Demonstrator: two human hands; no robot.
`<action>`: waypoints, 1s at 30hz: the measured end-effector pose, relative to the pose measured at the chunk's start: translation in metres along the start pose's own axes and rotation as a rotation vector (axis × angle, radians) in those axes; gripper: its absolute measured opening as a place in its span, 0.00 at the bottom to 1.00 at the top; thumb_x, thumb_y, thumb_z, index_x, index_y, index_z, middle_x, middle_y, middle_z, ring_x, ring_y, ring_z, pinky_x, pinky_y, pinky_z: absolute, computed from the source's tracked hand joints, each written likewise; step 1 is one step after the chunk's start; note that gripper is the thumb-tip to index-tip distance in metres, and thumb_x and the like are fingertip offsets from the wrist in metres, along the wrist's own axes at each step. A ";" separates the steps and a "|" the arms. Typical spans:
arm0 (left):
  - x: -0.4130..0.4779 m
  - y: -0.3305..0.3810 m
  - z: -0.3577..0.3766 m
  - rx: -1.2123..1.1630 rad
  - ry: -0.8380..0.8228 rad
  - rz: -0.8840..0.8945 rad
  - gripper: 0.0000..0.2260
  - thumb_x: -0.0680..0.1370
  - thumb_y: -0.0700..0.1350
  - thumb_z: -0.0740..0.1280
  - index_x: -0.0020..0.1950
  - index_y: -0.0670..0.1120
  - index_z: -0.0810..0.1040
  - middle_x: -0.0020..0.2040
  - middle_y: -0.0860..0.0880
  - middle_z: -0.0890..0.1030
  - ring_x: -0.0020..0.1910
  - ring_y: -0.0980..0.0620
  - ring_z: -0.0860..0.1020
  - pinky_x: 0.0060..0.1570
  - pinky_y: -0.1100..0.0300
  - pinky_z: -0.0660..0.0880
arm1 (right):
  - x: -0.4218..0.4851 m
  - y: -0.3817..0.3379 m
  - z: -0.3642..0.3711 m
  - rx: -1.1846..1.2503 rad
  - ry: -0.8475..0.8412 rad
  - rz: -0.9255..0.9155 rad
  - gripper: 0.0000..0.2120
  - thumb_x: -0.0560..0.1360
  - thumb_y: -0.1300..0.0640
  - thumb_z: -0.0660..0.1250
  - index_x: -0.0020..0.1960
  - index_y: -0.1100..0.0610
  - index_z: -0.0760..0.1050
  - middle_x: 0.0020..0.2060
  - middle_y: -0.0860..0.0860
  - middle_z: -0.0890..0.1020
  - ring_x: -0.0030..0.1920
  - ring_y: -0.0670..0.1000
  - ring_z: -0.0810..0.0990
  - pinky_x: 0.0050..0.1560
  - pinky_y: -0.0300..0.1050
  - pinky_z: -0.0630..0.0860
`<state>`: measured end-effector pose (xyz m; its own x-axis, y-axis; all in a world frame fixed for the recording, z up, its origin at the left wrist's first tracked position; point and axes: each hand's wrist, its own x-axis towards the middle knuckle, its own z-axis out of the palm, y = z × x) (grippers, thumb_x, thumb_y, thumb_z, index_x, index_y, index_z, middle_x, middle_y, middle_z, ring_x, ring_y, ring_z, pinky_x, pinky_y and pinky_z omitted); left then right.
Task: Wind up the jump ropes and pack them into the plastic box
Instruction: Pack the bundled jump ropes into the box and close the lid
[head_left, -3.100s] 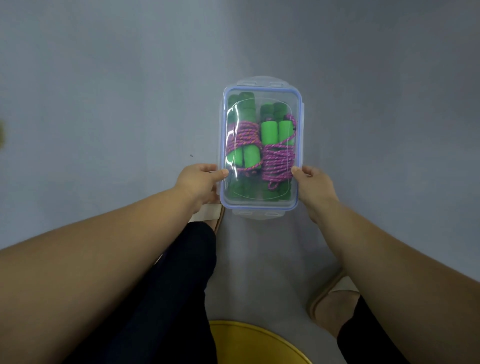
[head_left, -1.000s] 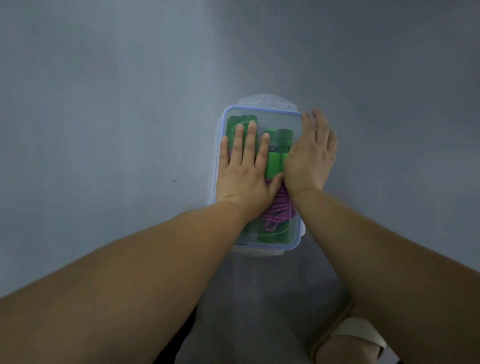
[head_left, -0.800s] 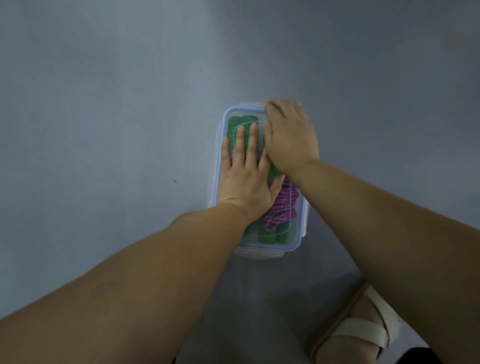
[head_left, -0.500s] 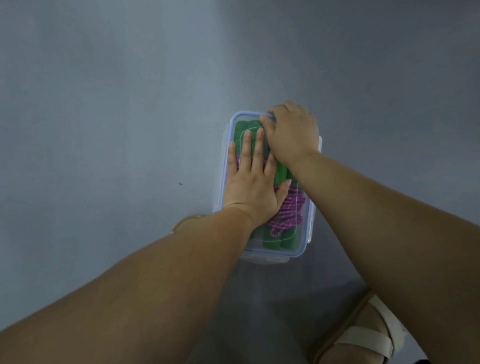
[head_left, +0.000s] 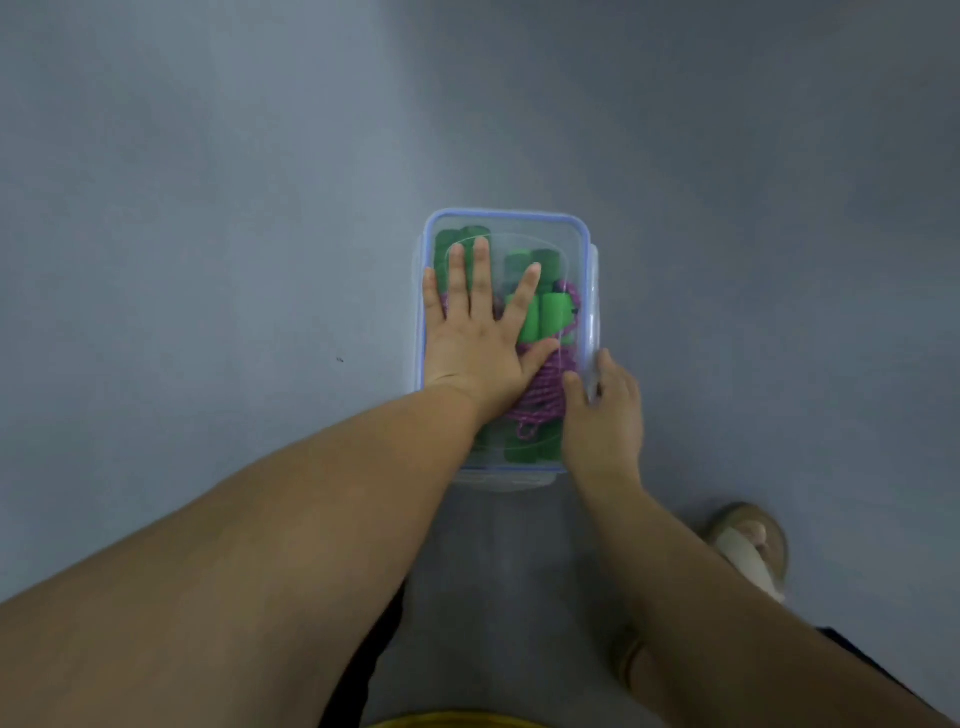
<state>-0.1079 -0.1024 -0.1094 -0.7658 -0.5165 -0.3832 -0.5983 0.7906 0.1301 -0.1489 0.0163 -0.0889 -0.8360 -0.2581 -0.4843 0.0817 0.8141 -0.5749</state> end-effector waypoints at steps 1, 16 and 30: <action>0.000 -0.001 0.000 0.033 -0.014 0.020 0.35 0.75 0.69 0.45 0.76 0.56 0.36 0.76 0.37 0.35 0.74 0.34 0.35 0.67 0.35 0.33 | -0.006 0.007 0.001 0.006 0.001 0.048 0.23 0.79 0.57 0.61 0.72 0.61 0.64 0.67 0.58 0.70 0.66 0.53 0.69 0.61 0.33 0.58; 0.002 0.001 0.000 0.114 -0.049 0.116 0.36 0.74 0.71 0.42 0.74 0.56 0.33 0.76 0.47 0.33 0.74 0.38 0.32 0.68 0.34 0.33 | 0.015 -0.001 -0.009 -0.053 -0.074 0.158 0.14 0.75 0.51 0.67 0.54 0.60 0.80 0.49 0.54 0.84 0.50 0.53 0.81 0.41 0.39 0.70; 0.003 0.001 0.002 0.112 -0.051 0.111 0.35 0.74 0.71 0.41 0.74 0.56 0.33 0.76 0.47 0.33 0.74 0.38 0.32 0.68 0.32 0.35 | 0.053 -0.036 -0.017 0.034 -0.166 0.035 0.13 0.73 0.54 0.66 0.49 0.64 0.80 0.44 0.60 0.83 0.47 0.60 0.81 0.50 0.56 0.79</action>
<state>-0.1106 -0.1025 -0.1126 -0.8113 -0.4087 -0.4181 -0.4782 0.8753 0.0724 -0.2050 -0.0176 -0.0831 -0.7316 -0.3148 -0.6047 0.1297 0.8066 -0.5768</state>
